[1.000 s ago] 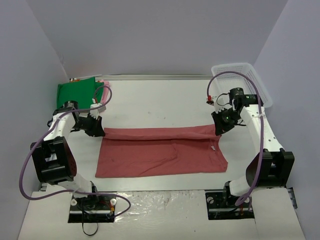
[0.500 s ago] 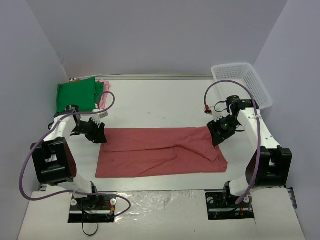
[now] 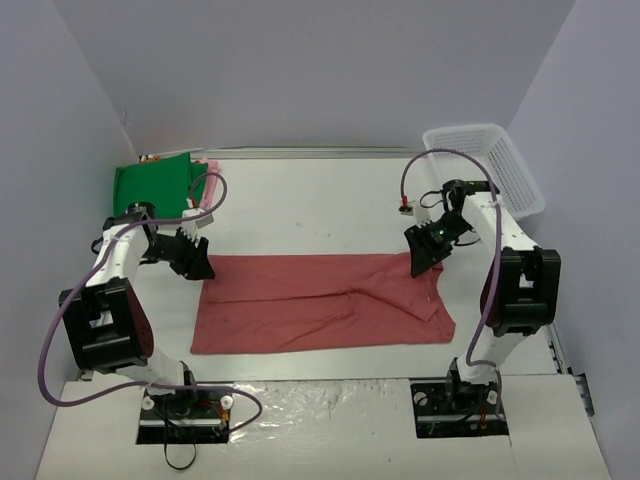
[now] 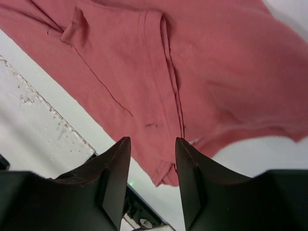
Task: Fold and stack the t-shirts
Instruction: Fold the other side of the tshirt into a rectangle
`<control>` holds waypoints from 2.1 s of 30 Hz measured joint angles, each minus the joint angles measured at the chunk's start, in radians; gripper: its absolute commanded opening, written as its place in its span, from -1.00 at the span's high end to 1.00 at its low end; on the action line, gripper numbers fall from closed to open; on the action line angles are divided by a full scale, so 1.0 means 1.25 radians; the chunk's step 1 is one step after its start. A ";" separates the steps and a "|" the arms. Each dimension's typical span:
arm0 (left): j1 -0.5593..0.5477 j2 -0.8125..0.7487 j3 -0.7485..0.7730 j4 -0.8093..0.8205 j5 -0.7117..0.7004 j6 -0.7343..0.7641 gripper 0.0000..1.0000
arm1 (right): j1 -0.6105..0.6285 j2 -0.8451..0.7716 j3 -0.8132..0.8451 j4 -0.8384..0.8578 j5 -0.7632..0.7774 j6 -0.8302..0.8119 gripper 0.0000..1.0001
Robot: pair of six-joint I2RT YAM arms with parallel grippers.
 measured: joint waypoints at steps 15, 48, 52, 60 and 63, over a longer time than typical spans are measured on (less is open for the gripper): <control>0.000 -0.038 0.024 -0.025 0.016 -0.026 0.14 | 0.066 0.323 0.207 -0.017 -0.116 -0.066 0.27; 0.000 -0.043 0.003 -0.024 0.021 -0.033 0.18 | 0.177 0.317 0.234 -0.081 -0.111 -0.096 1.00; 0.001 -0.051 0.000 -0.025 0.022 -0.033 0.18 | 0.219 0.253 0.202 -0.096 -0.105 -0.100 1.00; 0.001 -0.054 -0.002 -0.025 0.024 -0.033 0.18 | 0.298 0.223 0.112 -0.108 -0.092 -0.106 1.00; 0.001 -0.056 -0.003 -0.025 0.024 -0.033 0.18 | 0.327 0.223 0.080 -0.108 -0.089 -0.106 0.92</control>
